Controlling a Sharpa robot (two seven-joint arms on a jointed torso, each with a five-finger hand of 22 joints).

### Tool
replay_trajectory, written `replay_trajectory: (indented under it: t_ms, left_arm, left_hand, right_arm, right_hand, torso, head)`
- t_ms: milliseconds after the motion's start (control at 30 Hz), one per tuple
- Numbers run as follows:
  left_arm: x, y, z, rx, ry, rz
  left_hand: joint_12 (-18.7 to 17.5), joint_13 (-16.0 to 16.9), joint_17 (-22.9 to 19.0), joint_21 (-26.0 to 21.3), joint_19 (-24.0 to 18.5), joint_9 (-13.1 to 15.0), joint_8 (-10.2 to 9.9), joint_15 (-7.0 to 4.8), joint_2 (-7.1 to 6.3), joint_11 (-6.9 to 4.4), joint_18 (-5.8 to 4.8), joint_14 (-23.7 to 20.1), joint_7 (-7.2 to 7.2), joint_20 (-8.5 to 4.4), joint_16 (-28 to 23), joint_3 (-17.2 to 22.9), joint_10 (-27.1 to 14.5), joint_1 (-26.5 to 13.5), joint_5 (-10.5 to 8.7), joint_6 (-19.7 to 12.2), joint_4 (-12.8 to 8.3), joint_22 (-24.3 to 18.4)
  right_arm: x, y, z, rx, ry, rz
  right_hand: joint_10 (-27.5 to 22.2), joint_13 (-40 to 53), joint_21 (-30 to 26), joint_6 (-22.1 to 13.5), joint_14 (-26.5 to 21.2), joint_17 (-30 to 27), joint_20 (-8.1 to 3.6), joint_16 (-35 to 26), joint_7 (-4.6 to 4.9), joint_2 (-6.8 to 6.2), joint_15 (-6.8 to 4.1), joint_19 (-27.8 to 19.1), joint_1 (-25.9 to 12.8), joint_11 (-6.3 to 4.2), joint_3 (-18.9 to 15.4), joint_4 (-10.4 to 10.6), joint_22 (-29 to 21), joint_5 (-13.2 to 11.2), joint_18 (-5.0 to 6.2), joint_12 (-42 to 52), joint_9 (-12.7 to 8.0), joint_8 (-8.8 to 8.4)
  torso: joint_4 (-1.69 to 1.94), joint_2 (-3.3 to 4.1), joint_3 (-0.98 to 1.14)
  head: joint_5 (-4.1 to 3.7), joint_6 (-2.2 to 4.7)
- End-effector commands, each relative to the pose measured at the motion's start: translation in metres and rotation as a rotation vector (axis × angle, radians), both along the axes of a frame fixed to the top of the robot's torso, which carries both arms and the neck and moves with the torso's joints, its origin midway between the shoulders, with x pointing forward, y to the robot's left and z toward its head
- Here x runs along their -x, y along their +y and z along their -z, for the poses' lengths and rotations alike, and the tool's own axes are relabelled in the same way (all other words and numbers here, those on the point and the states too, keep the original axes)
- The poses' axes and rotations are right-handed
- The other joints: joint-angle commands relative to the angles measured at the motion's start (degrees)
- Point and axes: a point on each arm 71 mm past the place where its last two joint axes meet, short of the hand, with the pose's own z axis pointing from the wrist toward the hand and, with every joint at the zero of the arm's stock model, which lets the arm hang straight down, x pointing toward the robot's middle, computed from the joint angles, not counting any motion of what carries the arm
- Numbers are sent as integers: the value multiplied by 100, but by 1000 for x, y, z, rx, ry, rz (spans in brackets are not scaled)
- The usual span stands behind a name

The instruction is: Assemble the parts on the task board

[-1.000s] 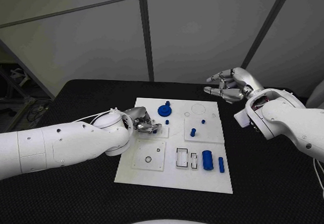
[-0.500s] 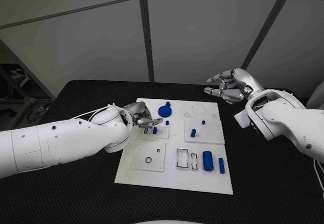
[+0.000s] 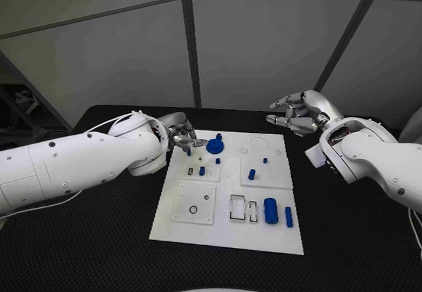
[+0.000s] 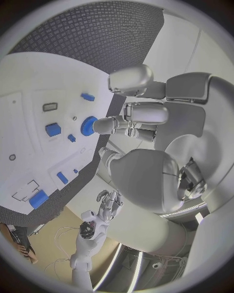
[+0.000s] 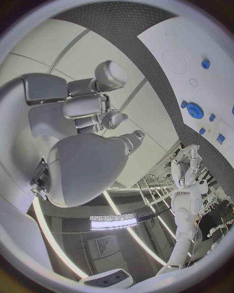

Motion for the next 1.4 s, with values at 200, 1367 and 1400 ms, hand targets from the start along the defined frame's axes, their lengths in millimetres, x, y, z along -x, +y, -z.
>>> replay_trajectory:
  t_ms: [200, 1367, 1400]
  left_arm:
    - [-27, 18, -11, -69, 183, 15]
    - [-90, 13, 15, -199, 338, 12]
    - [-91, 12, 15, -204, 341, 15]
  left_hand:
    - [-44, -116, 795, -225, -111, -254, -189, 98, -129, 95, 147, 327, 107, 113, -300, -368, -85, -28, -49, -122, 69, -115]
    - [92, -268, 688, -441, -160, -766, -433, 154, 378, 152, 181, 286, 153, 187, -317, -1375, -216, 183, -550, 22, 71, -176]
    - [93, -269, 690, -436, -157, -768, -432, 154, 381, 151, 180, 287, 152, 187, -314, -1379, -215, 185, -550, 28, 72, -173]
  right_arm:
    - [-1, 3, -1, 2, -5, -12]
    - [-1, 9, 0, 0, -1, -23]
    - [-1, 9, 0, 0, -1, -24]
  right_hand:
    - [5, -2, -25, 43, 354, 560, 9, -26, 0, -3, -44, -32, -36, -27, 0, 41, -5, 21, 38, -15, -9, 39]
    - [4, -5, -31, 41, 354, 561, 7, -28, -1, -4, -46, -33, -25, -29, 2, 41, -11, 35, 39, -15, -10, 44]
    - [4, -5, -31, 41, 354, 561, 7, -28, -1, -4, -46, -33, -25, -29, 2, 41, -11, 35, 39, -15, -10, 44]
  torso:
    - [-4, 1, 0]
    - [-9, 9, -2]
    - [-6, 10, -2]
  head:
    - [15, 40]
    - [61, 19]
    - [60, 19]
